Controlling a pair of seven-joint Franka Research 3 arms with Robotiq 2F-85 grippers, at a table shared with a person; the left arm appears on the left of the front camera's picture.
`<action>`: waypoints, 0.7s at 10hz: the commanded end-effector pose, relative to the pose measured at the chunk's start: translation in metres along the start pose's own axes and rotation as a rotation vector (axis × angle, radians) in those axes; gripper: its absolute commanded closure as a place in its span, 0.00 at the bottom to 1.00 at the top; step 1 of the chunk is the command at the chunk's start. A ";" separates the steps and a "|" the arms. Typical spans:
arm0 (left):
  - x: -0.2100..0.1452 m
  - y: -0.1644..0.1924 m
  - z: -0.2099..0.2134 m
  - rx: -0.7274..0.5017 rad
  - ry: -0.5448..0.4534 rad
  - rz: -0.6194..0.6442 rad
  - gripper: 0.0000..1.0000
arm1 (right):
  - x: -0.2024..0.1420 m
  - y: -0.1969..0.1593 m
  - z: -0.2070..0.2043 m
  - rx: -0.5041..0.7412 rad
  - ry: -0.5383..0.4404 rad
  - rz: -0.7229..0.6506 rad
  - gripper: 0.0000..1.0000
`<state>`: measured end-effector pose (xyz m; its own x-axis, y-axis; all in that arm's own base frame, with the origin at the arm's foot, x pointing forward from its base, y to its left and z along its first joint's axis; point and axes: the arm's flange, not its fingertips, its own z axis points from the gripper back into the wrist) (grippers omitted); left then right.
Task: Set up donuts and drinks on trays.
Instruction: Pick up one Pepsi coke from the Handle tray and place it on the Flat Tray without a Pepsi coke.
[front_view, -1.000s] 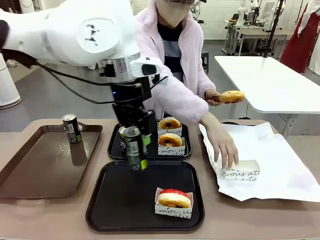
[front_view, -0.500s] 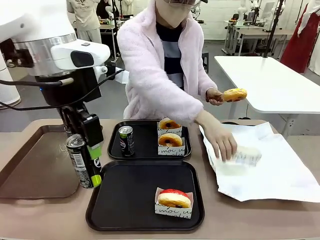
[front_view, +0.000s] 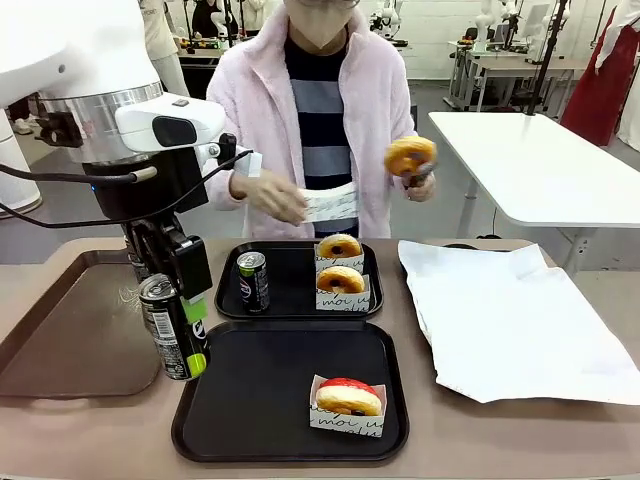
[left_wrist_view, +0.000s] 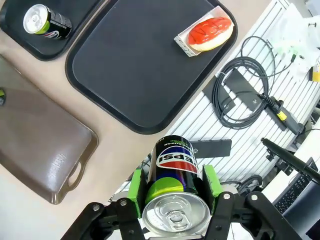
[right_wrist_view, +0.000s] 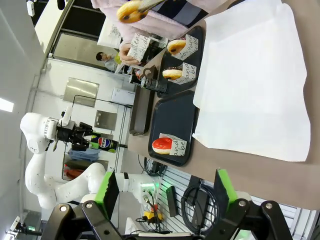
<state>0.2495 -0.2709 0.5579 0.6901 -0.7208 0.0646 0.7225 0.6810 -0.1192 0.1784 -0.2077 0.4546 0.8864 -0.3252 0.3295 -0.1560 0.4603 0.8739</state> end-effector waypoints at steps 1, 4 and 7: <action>0.006 0.000 0.002 0.019 -0.015 0.008 0.43 | 0.003 0.002 0.000 0.027 -0.017 0.015 0.00; 0.031 0.005 -0.007 0.052 0.017 0.010 0.43 | 0.003 0.002 0.000 0.027 -0.017 0.015 0.00; 0.068 0.020 -0.033 0.094 0.023 0.075 0.43 | 0.003 0.002 0.000 0.027 -0.017 0.015 0.00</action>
<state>0.2947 -0.2977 0.5279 0.7165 -0.6966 0.0380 0.6974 0.7141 -0.0603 0.1784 -0.2078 0.4546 0.8863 -0.3251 0.3298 -0.1563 0.4605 0.8738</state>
